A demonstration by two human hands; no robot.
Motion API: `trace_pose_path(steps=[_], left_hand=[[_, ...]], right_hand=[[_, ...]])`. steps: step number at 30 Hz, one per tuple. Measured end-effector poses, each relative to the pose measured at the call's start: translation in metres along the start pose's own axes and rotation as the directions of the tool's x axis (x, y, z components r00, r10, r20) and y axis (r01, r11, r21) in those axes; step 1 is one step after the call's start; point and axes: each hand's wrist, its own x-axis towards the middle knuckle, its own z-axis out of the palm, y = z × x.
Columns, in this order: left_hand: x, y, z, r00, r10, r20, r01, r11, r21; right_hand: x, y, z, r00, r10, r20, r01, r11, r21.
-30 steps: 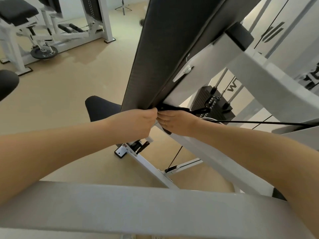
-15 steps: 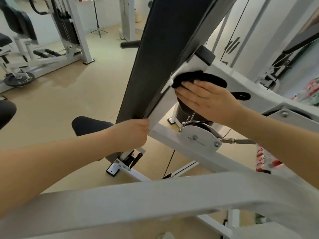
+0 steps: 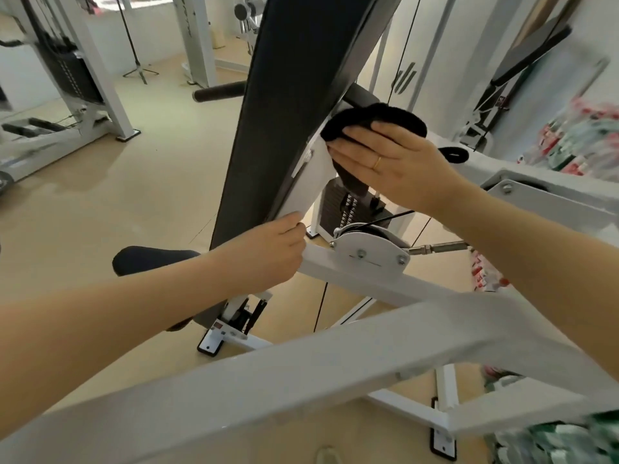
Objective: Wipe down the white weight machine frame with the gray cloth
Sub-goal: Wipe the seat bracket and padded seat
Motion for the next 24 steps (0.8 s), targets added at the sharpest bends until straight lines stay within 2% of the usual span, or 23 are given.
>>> trace_pose_path(steps=[2, 3, 6, 12, 14, 16, 19, 21, 24], left_hand=[[0.002, -0.01, -0.009, 0.986, -0.066, -0.153, 0.072, 0.997, 0.036], [0.004, -0.014, -0.01, 0.985, -0.079, -0.155, 0.084, 0.996, 0.026], [0.01, -0.015, -0.01, 0.997, -0.061, -0.038, 0.058, 0.996, -0.067], [0.01, -0.015, -0.014, 0.995, -0.091, 0.042, 0.098, 0.973, -0.207], [0.013, -0.013, -0.027, 0.987, -0.148, 0.061, 0.159, 0.949, -0.273], [0.018, -0.009, -0.045, 0.979, -0.202, 0.016, 0.195, 0.918, -0.345], [0.026, -0.004, -0.075, 0.963, -0.271, -0.014, 0.236, 0.86, -0.453], [0.03, 0.0, -0.094, 0.952, -0.304, 0.035, 0.275, 0.8, -0.533], [0.033, 0.013, -0.117, 0.93, -0.364, 0.047, 0.305, 0.696, -0.651]], right_hand=[[0.001, 0.003, -0.006, 0.993, 0.114, -0.007, -0.114, 0.993, 0.026], [0.004, 0.0, -0.008, 0.989, 0.148, -0.006, -0.147, 0.988, 0.055], [0.013, -0.017, -0.011, 0.979, 0.2, 0.031, -0.203, 0.972, 0.121], [0.011, -0.012, -0.01, 0.987, 0.125, 0.098, -0.139, 0.979, 0.151], [0.011, -0.007, -0.015, 0.987, 0.082, 0.136, -0.11, 0.97, 0.218], [0.013, -0.004, -0.023, 0.971, 0.068, 0.229, -0.143, 0.933, 0.33], [0.011, -0.004, -0.044, 0.937, 0.139, 0.319, -0.304, 0.777, 0.552], [-0.004, -0.003, -0.07, 0.917, 0.264, 0.3, -0.399, 0.603, 0.691], [-0.047, 0.0, -0.112, 0.806, 0.449, 0.387, -0.544, 0.301, 0.783]])
